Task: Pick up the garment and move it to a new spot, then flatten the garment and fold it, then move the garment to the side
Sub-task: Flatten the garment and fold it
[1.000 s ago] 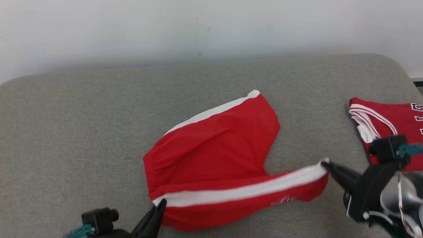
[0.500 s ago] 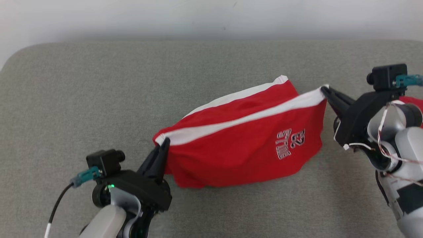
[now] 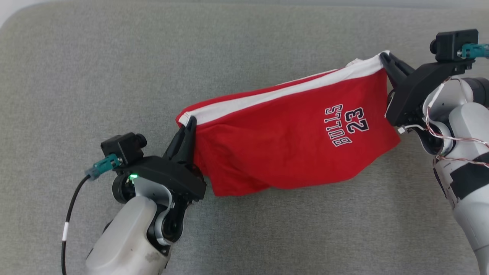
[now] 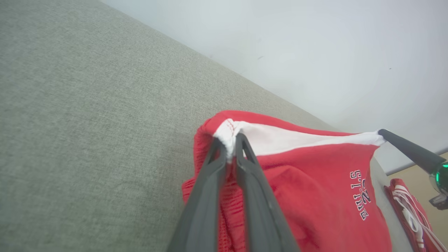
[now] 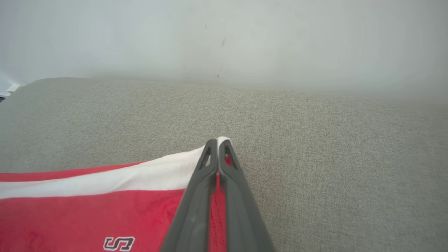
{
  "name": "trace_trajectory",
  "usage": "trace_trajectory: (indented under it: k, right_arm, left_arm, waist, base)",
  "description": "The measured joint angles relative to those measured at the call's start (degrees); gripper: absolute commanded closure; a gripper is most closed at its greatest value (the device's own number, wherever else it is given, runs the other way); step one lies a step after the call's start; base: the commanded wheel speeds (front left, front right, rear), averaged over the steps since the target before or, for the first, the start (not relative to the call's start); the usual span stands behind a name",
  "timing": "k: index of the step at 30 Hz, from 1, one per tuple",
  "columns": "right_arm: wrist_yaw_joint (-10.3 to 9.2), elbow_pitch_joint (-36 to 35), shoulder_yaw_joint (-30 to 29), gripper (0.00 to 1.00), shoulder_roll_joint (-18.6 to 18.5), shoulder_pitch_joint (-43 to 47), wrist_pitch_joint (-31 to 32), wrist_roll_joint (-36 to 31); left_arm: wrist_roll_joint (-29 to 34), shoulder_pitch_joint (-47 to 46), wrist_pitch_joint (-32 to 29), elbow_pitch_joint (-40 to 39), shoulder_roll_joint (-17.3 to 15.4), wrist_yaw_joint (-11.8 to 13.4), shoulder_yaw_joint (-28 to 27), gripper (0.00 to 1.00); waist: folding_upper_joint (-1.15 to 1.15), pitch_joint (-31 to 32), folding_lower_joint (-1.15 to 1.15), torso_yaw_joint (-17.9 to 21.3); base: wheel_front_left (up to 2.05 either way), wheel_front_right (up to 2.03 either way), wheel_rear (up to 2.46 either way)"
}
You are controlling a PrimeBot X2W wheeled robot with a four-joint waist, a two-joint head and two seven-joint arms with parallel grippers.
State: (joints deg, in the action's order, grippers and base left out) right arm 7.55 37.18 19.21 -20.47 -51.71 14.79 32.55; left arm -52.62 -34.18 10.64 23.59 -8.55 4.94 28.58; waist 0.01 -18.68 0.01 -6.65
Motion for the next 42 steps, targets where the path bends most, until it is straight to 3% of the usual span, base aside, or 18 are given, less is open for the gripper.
trace_trajectory:
  k: [3, 4, 5, 6, 7, 19, 24, 32, 42]
  right_arm:
    - [0.00, 2.60, 0.96, 1.00, 0.37, -1.83, -1.46, -0.23]
    - [0.00, 3.50, 1.12, 1.00, 0.55, -2.35, -2.00, -0.22]
    - [0.00, 4.34, 1.22, 1.00, 0.78, -2.80, -2.37, -0.11]
    - [0.00, 5.21, 1.40, 0.73, 1.04, -3.21, -2.79, 0.11]
    - [0.00, 5.93, 1.69, 0.00, 1.24, -3.58, -3.07, 0.21]
    - [0.00, 7.61, 6.31, 0.00, 1.05, -4.77, -8.29, 6.42]
    - [0.00, 7.93, 7.43, 0.00, -1.34, -2.31, -8.23, 9.00]
    - [0.00, 10.05, 7.00, 0.00, -1.96, 2.31, -4.01, 15.36]
    - [0.00, 17.28, 5.03, 0.00, -1.24, 2.05, -3.19, 15.88]
  left_arm:
    - [0.00, -1.30, 0.52, 1.55, 0.63, -0.35, -0.27, 1.00]
    - [0.00, -1.65, 0.68, 2.03, 0.75, -0.47, -0.25, 0.83]
    - [0.00, -1.97, 0.83, 2.52, 0.88, -0.69, -0.29, 0.60]
    - [0.00, -2.24, 0.96, 3.10, 1.03, -0.75, -0.30, 0.00]
    - [0.00, -2.45, 1.04, 3.59, 1.19, -0.66, -0.31, 0.00]
    - [2.31, -1.68, 4.02, 5.73, 0.64, -1.42, -2.58, 0.00]
    - [10.11, 2.94, 4.33, -0.24, -1.03, -1.49, -7.67, 0.00]
    - [24.91, 15.88, 4.42, -10.96, 0.12, -4.02, -16.00, 0.00]
    - [31.67, 27.82, 4.44, -17.19, 4.14, -6.47, -24.34, 0.00]
  waist:
    - [0.00, -1.23, 0.00, -0.57]
    - [0.00, -1.55, 0.00, -0.77]
    - [0.00, -1.80, 0.00, -0.96]
    - [0.00, -2.00, 0.00, -1.15]
    - [0.00, -2.15, 0.00, -1.31]
    - [-0.01, 0.22, -0.01, -1.39]
    - [-0.01, 2.32, -0.02, -1.03]
    - [-0.02, 4.29, -0.02, -1.00]
    - [-0.01, 3.57, -0.02, -3.33]
  base:
    - [0.00, 0.00, 0.00]
    - [0.00, 0.00, 0.00]
    - [0.00, 0.00, 0.00]
    - [0.00, 0.00, 0.00]
    - [0.00, 0.00, 0.00]
    - [0.00, 0.00, 0.00]
    - [0.00, 0.00, 0.00]
    - [0.00, 0.00, 0.00]
    - [0.00, 0.00, 0.00]
